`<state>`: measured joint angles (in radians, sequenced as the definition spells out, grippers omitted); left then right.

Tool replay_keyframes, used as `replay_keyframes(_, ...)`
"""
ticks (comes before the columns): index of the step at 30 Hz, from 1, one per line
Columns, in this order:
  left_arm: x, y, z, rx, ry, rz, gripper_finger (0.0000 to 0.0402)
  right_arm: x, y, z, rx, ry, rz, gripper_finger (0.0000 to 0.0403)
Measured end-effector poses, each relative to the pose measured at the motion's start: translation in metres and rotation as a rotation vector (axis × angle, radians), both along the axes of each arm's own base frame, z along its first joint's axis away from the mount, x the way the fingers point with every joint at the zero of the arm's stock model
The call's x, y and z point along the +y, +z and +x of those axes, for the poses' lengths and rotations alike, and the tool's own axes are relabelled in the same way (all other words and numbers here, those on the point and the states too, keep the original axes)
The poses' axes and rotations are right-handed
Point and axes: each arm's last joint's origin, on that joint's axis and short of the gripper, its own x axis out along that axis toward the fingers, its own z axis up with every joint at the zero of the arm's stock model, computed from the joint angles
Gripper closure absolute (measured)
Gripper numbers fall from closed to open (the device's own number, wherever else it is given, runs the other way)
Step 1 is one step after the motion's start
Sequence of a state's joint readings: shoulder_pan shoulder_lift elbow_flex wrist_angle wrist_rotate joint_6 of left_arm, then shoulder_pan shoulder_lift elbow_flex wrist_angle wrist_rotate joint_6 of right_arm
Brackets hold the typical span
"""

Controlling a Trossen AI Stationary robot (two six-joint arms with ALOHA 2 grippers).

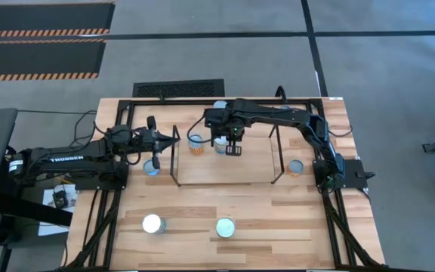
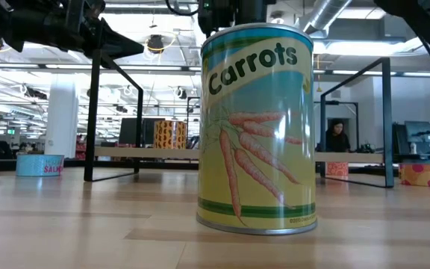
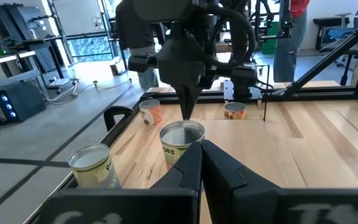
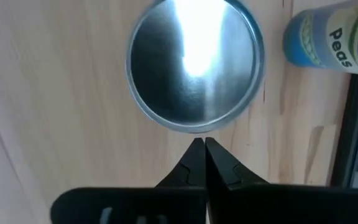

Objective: Pick and place cans onto a shelf
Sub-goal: Put the tomatoes can on the shelf, then put the pineapple rings can on the shelf

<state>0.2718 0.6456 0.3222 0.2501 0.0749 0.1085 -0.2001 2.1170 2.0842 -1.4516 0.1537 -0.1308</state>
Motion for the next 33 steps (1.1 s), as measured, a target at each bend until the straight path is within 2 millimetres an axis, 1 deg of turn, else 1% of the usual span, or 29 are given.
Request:
replay_keyframes(5, 0.000, 0.000, 0.000, 0.000, 0.000, 0.000, 0.0401, 0.001, 0.000, 0.002, -0.024, 0.015, 0.044, 0.0389)
replay_keyframes(16, 0.000, 0.000, 0.000, -0.001, 0.000, 0.000, 0.0401, 0.001, 0.001, 0.008, -0.096, 0.024, 0.064, 0.0390)
replay_keyframes(20, 0.000, 0.000, 0.000, -0.001, -0.001, 0.000, 0.0401, 0.002, 0.001, 0.008, -0.096, 0.025, 0.067, 0.0389)
replay_keyframes(23, 0.000, 0.000, 0.000, -0.002, -0.001, -0.005, 0.0401, 0.007, 0.003, 0.006, -0.080, 0.035, 0.068, 0.0391)
replay_keyframes(25, 0.000, 0.000, 0.000, 0.001, -0.001, -0.008, 0.0401, 0.015, 0.012, 0.000, -0.069, 0.050, 0.062, 0.0395)
replay_keyframes(28, 0.000, -0.001, 0.000, 0.005, -0.001, -0.009, 0.0401, 0.030, 0.036, -0.014, -0.110, 0.074, 0.052, 0.0398)
replay_keyframes(31, 0.000, -0.001, 0.000, 0.006, -0.001, -0.009, 0.0401, 0.046, 0.059, -0.028, -0.233, 0.110, 0.035, 0.0399)
replay_keyframes(33, 0.000, -0.001, 0.000, 0.006, -0.004, -0.009, 0.0401, 0.056, 0.066, -0.036, -0.326, 0.125, 0.027, 0.0399)
